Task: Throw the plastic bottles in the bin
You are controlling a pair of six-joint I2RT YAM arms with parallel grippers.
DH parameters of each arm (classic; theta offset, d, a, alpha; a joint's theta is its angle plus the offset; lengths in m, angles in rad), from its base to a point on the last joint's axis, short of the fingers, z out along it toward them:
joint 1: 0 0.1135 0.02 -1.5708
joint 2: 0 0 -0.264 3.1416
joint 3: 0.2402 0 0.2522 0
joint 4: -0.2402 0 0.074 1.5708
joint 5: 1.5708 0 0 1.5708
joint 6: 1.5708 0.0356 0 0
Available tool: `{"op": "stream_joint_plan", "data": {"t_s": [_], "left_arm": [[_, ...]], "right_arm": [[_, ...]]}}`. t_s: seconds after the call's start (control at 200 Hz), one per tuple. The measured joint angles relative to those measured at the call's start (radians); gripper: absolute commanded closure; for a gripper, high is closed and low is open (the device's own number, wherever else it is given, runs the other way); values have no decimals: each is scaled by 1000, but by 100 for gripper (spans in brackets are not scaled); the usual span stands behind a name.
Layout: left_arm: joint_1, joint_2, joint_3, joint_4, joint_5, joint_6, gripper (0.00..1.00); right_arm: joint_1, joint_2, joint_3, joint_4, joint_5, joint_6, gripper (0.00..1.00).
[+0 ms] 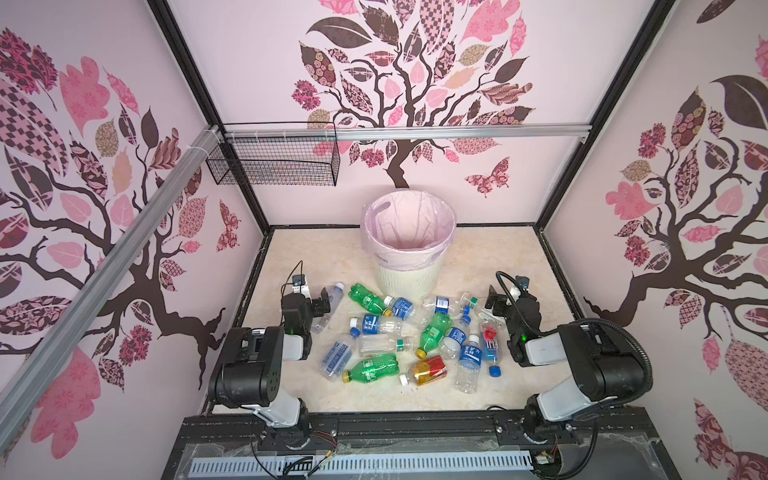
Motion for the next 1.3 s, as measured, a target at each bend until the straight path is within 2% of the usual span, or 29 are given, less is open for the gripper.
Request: {"op": "stream_joint_plan", "data": {"t_s": [1.301], "left_arm": [[0,0,0,-3,0,0,2]], "right_arm": [[0,0,0,0,-29,-2,0]]}}
